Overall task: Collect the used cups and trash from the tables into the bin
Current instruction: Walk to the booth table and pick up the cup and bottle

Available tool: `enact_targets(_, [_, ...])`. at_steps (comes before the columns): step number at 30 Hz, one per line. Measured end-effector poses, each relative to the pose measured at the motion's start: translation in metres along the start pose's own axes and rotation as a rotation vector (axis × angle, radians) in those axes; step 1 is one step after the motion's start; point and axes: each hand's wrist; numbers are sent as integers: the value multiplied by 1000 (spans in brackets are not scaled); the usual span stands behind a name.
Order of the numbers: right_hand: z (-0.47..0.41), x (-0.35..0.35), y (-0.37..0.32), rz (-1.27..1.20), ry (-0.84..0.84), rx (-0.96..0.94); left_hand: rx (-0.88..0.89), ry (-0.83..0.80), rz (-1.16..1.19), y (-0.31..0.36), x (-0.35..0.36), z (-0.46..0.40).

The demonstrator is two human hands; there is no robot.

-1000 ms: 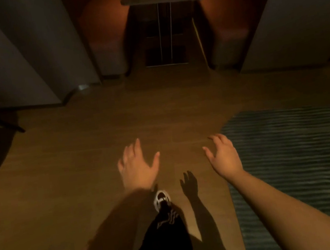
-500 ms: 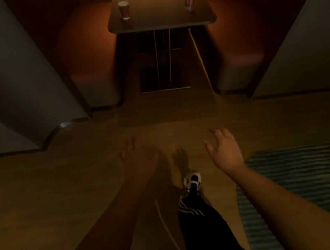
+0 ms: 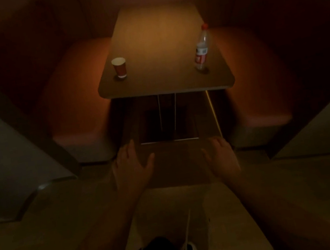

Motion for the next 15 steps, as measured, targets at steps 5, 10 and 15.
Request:
enact_targets(5, [-116, -4, -14, -27, -1, 6, -37, -5, 39, 22, 15, -114])
enact_targets(10, [-233, 8, -25, -28, 44, 8, -70, 15, 75, 27, 45, -235])
enact_targets(15, [-362, 36, -51, -6, 27, 40, -95, 25, 43, 14, 73, -368])
Point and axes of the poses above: each hand's wrist, its own z-axis away from the middle knuckle, its own x-axis out of the palm, y = z × x, and after that the axes turned 7 degrees about -z, right-handed
